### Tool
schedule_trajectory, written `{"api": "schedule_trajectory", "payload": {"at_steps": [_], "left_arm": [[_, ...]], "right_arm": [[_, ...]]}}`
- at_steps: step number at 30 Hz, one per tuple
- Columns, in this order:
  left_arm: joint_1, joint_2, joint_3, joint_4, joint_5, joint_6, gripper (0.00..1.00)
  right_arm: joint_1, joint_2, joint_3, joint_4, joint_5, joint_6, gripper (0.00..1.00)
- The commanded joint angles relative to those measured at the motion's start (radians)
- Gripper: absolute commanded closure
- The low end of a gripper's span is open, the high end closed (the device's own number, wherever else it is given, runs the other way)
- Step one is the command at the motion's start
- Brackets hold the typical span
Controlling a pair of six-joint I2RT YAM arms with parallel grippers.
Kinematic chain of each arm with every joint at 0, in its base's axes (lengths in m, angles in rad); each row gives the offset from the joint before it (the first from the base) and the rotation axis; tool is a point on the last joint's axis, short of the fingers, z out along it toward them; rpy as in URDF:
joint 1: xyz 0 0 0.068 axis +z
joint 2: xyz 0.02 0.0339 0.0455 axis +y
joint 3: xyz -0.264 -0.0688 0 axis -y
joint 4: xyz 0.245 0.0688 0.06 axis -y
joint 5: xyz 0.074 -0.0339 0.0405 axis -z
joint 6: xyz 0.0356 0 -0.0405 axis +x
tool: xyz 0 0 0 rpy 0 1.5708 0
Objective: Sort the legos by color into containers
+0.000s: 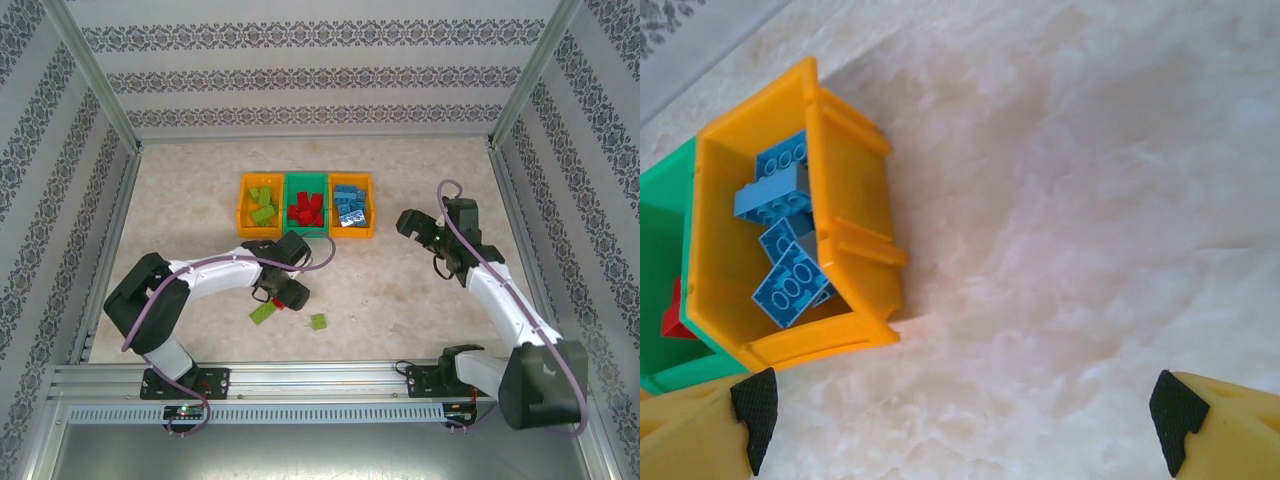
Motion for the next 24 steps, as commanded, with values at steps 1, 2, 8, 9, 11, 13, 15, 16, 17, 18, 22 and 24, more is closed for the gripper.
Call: {"api": "schedule_trajectory", "payload": {"at_steps": [1, 2, 8, 9, 11, 13, 15, 16, 17, 18, 22, 24], "left_arm": [[-0.023, 0.025, 0.028, -0.044, 0.006, 0.024, 0.29], [-0.024, 0.028, 0.029, -0.041, 0.006, 0.024, 0.29], [-0.027, 0.049, 0.037, -0.043, 0.004, 0.025, 0.37], [-0.028, 0.049, 0.038, -0.043, 0.002, 0.022, 0.39], [-0.028, 0.049, 0.035, -0.039, -0.003, 0.018, 0.42], [-0.028, 0.047, 0.036, -0.036, -0.010, 0.013, 0.43], [-0.028, 0.047, 0.037, -0.034, -0.007, 0.012, 0.44], [-0.030, 0.049, 0.037, -0.035, -0.005, 0.012, 0.44], [-0.030, 0.049, 0.037, -0.034, -0.004, 0.012, 0.45], [-0.031, 0.051, 0.037, -0.034, -0.002, 0.012, 0.47], [-0.031, 0.057, 0.039, -0.034, 0.006, 0.012, 0.61], [-0.031, 0.058, 0.039, -0.032, 0.004, 0.010, 0.67]], "right_arm": [[-0.025, -0.044, -0.050, 0.020, 0.031, -0.010, 0.02], [-0.029, -0.045, -0.054, 0.018, 0.020, -0.011, 0.02], [-0.031, -0.029, -0.060, 0.001, 0.001, -0.016, 0.02], [-0.033, -0.027, -0.064, 0.007, 0.003, -0.011, 0.02], [-0.033, -0.024, -0.070, 0.014, 0.004, -0.004, 0.02], [-0.033, -0.020, -0.070, 0.016, 0.004, -0.001, 0.02], [-0.033, -0.015, -0.071, 0.015, 0.002, 0.000, 0.02], [-0.033, -0.014, -0.071, 0.015, 0.002, -0.001, 0.02], [-0.033, -0.014, -0.071, 0.015, 0.001, -0.001, 0.02], [-0.033, -0.012, -0.073, 0.013, 0.004, -0.003, 0.02], [-0.033, -0.017, -0.076, 0.010, 0.017, 0.001, 0.02], [-0.034, -0.019, -0.078, 0.010, 0.020, 0.001, 0.02]]}}
